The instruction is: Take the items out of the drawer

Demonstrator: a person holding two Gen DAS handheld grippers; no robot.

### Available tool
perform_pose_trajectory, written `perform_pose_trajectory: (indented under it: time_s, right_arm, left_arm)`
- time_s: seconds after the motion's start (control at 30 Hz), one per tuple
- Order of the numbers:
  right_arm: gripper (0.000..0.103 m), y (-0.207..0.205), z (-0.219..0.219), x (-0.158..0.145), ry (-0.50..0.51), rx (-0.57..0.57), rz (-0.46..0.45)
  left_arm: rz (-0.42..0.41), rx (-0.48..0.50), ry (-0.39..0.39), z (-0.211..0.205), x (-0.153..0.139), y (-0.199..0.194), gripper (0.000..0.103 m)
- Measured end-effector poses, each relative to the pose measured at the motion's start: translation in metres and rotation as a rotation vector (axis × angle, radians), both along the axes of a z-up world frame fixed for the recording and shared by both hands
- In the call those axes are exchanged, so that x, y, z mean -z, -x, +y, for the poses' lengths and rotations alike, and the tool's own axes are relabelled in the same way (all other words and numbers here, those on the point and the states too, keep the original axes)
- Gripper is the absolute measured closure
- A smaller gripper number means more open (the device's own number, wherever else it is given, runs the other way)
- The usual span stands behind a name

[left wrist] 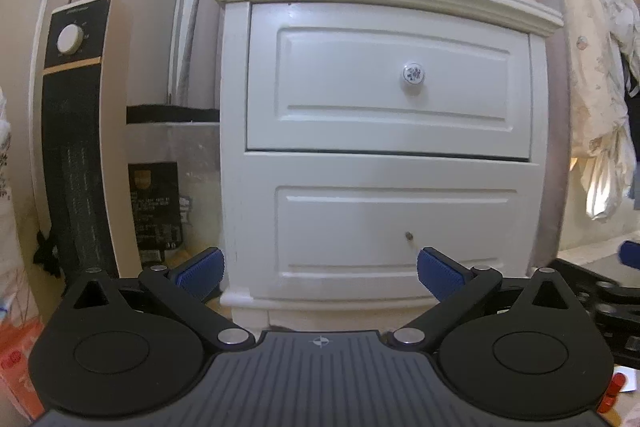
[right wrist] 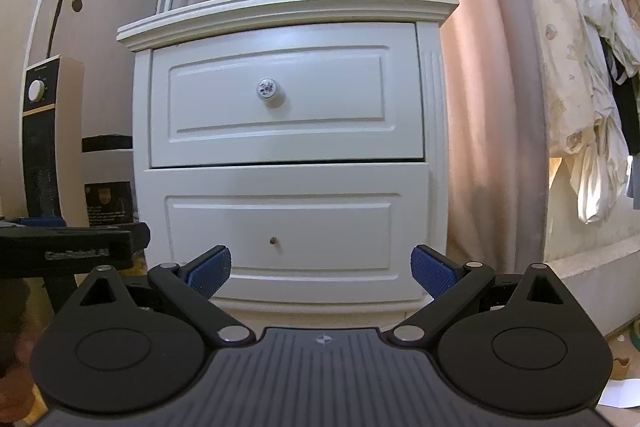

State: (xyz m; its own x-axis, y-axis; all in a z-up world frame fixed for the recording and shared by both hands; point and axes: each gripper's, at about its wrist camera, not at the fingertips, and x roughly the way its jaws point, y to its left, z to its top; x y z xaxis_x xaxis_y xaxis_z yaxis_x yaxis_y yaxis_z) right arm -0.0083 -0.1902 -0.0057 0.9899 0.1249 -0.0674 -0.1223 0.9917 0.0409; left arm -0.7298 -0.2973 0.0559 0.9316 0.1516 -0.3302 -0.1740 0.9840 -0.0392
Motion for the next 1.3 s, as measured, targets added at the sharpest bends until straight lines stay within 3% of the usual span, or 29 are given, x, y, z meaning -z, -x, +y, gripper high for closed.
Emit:
perform_pose_trajectory:
  time_s: [0.47,1.3]
  right_arm:
    - [0.0,0.012,0.013,-0.002,0.026,-0.03,-0.011]
    - [0.0,0.003,0.021,0.002,0.038,-0.045,-0.007]
  left_arm:
    - [-0.021,-0.026,-0.05,0.002,0.001,0.031,0.0]
    - [0.003,-0.043,-0.026,0.002,0.006,0.028,0.0]
